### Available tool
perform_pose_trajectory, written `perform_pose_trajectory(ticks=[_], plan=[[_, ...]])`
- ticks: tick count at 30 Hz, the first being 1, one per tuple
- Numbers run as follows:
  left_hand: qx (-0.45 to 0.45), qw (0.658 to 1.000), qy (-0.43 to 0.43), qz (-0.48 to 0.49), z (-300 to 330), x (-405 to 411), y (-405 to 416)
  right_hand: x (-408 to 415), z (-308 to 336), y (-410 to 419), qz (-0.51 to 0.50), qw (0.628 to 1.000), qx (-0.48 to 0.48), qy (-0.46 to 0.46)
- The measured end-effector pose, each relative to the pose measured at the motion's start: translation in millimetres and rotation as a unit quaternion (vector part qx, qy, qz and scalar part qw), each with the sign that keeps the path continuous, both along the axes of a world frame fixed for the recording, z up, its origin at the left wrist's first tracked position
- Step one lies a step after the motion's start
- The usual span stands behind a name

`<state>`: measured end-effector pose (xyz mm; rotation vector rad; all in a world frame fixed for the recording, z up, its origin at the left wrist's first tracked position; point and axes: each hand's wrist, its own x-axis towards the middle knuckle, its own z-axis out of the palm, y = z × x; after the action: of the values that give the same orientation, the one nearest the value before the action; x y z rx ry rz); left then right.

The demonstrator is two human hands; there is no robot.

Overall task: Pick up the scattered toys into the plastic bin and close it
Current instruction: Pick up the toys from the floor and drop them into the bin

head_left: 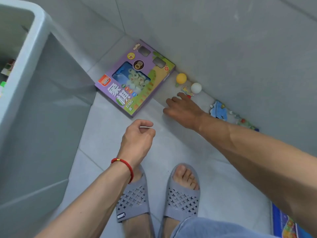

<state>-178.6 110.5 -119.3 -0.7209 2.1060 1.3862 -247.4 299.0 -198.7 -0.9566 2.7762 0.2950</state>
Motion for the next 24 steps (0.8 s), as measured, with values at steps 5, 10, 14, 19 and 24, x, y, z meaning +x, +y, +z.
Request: perform_pose_trajectory(ticks=[5,10,14,19,24], plan=[[0.031,0.993,0.010,0.116,-7.6,-9.5,2.0,15.5,2.9,-33.6,-0.088,0.983,-0.155,-0.037],[-0.018,0.996,-0.019,0.083,-34.5,0.4,1.0,58.6,-16.9,-33.9,-0.239,0.937,-0.253,-0.017],[-0.129,0.974,0.078,-0.169,-55.1,17.0,-6.4,87.9,-18.3,-13.0,-0.413,0.840,-0.351,0.037],[-0.257,0.820,0.229,-0.457,-90.5,4.0,-12.7,99.3,-26.4,48.3,-0.540,0.796,-0.253,0.105],[-0.268,0.800,0.296,-0.447,-119.6,-1.4,-25.4,91.2,-41.6,78.3,-0.584,0.782,-0.181,0.120]])
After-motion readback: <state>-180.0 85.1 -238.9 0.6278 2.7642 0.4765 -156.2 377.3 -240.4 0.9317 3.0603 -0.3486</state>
